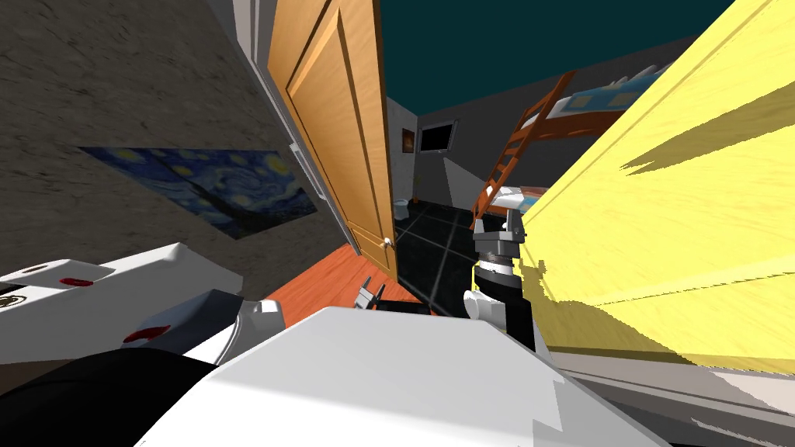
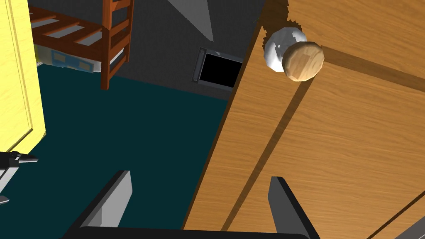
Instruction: Push the door open
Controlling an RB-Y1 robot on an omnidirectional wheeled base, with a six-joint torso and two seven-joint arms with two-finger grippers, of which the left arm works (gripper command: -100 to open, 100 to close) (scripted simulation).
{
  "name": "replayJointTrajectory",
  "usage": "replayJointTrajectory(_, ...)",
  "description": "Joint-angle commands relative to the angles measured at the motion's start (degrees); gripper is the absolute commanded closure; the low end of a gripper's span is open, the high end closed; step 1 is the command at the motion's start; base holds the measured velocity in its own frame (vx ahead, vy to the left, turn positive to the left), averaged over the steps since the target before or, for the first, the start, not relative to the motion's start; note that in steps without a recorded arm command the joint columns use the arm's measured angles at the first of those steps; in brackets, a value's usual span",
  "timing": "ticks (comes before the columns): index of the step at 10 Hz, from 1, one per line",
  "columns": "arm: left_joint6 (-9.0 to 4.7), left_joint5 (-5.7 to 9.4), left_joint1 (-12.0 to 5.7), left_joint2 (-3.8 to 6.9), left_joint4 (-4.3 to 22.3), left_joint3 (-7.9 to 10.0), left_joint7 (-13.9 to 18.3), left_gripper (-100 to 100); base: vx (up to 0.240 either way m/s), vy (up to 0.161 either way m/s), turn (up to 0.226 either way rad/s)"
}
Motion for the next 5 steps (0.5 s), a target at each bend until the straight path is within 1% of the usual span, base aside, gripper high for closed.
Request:
replayJointTrajectory(1,-0.82,0.17,-0.13,0.32,1.55,-0.63,-1.82,-100,0.115,0.082,-0.062)
replayJointTrajectory(4,-2.00,0.54,-0.03,1.15,4.11,-2.12,-5.79,-100,0.121,0.089,-0.067)
replayJointTrajectory(5,-2.19,0.60,-0.01,1.29,4.52,-2.36,-6.42,-100,0.114,0.097,-0.047)
